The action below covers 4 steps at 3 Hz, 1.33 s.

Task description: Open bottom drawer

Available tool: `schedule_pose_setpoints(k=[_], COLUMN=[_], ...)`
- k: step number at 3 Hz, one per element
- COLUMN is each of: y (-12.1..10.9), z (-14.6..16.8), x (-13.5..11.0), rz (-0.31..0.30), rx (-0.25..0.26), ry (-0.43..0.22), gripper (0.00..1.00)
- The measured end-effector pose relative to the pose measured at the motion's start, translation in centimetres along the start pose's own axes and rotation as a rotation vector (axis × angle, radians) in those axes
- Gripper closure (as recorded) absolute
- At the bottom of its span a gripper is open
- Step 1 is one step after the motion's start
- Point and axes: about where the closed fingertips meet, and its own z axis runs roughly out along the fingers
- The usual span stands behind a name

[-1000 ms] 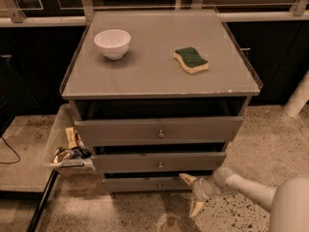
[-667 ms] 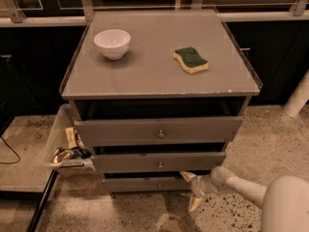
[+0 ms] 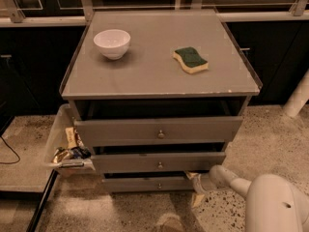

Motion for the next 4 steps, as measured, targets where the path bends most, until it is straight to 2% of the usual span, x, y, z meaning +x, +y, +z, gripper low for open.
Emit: schedule_pose_setpoints(k=[1, 2, 3, 4], y=[0.0, -0.3, -0.3, -0.3], z=[0.9, 0.9, 0.9, 0.6], x=[2.5, 2.7, 2.7, 1.7], rz=[0.037, 0.039, 0.038, 0.015], rx=[0.005, 0.012, 0.012, 0.000], ry=[0.016, 0.020, 0.020, -0.003], gripper=[0.00, 0.00, 0.19, 0.42])
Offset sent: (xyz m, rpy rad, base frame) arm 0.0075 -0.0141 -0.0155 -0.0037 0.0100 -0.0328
